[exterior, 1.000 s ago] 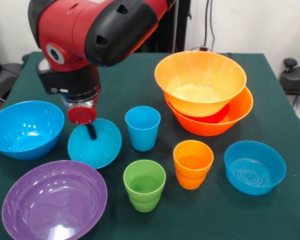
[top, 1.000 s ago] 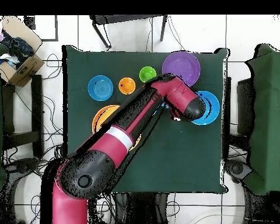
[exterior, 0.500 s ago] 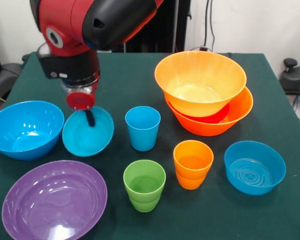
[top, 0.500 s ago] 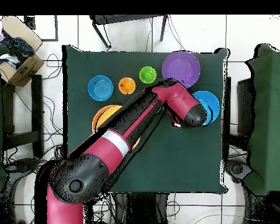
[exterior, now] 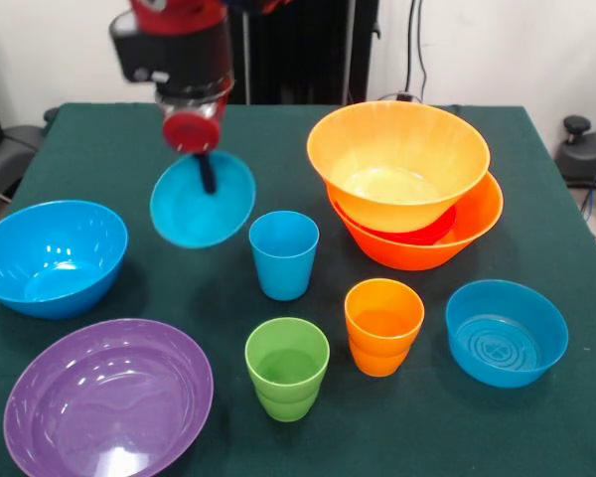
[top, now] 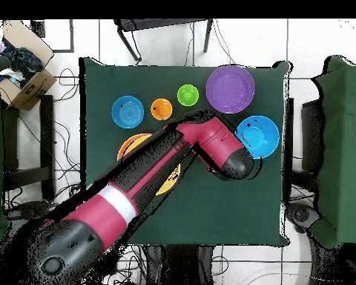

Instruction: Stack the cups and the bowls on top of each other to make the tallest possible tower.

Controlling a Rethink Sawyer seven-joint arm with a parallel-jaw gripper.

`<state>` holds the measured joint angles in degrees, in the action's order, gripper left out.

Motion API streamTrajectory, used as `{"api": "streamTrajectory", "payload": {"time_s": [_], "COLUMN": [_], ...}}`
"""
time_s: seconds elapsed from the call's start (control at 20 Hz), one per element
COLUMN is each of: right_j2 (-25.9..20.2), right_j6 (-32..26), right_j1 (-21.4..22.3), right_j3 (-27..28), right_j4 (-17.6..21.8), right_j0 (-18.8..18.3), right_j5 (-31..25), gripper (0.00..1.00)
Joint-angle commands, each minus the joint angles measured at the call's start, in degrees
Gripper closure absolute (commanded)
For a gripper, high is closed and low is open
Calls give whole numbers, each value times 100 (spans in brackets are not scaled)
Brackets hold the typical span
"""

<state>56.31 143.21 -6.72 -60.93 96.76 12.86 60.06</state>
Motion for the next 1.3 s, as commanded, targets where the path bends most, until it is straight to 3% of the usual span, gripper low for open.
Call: {"api": "streamTrajectory", "payload": {"time_s": [0.05, 0.4, 0.7, 1.05, 1.3], "right_j2": [-365, -349, -391, -652, -791], "right_j6": [-1014, -170, -16, 208, 109], "right_j1": [819, 1500, 1960, 2096, 2101], "right_j3": [-977, -1216, -1379, -1652, -1727], "right_j4": [31, -131, -139, -435, -558], "right_j0": [576, 1116, 1455, 1802, 1780], "right_j5": [-66, 130, 226, -181, -372], "gripper": [100, 100, 100, 100, 100]}}
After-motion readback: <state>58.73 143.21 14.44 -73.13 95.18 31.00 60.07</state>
